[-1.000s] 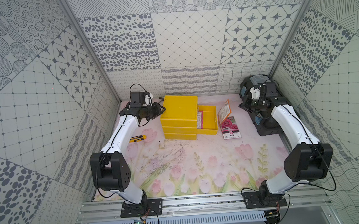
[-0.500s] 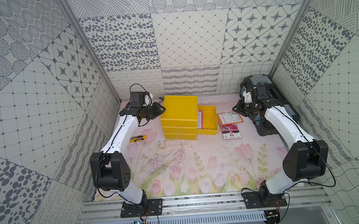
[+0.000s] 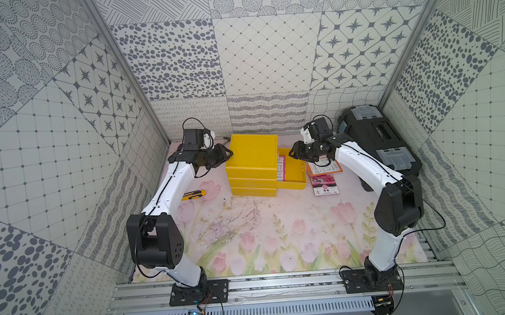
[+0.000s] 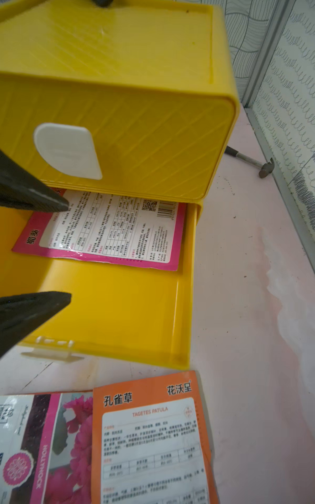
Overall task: Take the seed bags out of the drawer
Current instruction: Pick up the seed packet from the drawer.
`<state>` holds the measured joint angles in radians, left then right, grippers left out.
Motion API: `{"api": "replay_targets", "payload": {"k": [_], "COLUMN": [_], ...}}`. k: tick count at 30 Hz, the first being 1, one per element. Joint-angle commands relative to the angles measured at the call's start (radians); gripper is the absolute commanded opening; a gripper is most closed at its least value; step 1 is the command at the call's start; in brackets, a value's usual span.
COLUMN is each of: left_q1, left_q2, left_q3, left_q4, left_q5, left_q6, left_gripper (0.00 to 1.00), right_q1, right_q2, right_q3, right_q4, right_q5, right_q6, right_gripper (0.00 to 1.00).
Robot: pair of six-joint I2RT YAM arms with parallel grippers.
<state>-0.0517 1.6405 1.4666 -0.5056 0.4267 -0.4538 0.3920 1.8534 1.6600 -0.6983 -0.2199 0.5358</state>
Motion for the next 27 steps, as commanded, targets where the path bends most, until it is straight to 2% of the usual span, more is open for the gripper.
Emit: {"api": "replay_targets", "payload": {"k": [1, 13, 27], "left_q1": [0.007, 0.009, 0.011], "left_q2": [0.014, 0.013, 0.016], "left_q3": [-0.009, -0.009, -0.008], "left_q4": [-0.103, -0.102, -0.102], "left_q5": [-0.042, -0.037, -0.035], "left_q6": [0.012, 0.009, 0.009], "left_gripper": [0.36, 0.36, 0.36], "right_q1": [0.017, 0.034, 0.050], "right_q2": [0.056, 0.212, 0.315], "right_q3": [0.046, 0.143, 0.227], "right_q4": [0.023, 0.024, 0.024], "right_q5": [0.028, 0.047, 0.035], "right_q6": [0.025, 0.052, 0.071], "right_gripper": [0.54, 0.56, 0.44]}}
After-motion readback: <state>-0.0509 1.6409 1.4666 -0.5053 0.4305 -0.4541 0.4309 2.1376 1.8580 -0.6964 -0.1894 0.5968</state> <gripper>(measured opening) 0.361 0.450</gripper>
